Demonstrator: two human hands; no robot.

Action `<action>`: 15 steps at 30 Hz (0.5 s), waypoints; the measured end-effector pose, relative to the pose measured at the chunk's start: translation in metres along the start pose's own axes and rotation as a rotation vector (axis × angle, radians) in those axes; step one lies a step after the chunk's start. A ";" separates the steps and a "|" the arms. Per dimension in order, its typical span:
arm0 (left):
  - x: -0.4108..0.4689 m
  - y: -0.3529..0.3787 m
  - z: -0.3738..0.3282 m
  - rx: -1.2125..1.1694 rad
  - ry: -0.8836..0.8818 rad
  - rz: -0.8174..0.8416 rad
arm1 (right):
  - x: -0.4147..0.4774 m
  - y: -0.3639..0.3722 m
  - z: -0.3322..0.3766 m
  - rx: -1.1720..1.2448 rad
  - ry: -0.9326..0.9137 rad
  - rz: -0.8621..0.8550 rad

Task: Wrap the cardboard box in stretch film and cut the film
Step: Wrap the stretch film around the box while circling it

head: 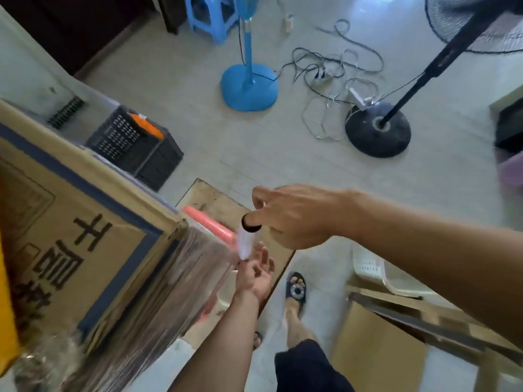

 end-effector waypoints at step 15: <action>0.049 0.089 -0.022 -0.273 0.124 0.005 | 0.056 -0.068 -0.058 -0.305 -0.229 0.111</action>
Point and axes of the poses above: each hand's wrist, its own x-axis towards the middle knuckle, its own y-axis out of the palm, z = x × y, the point moved 5 cm from there along x, towards the middle knuckle, and after that the axes turned 7 degrees about -y, right-handed, at the moved point
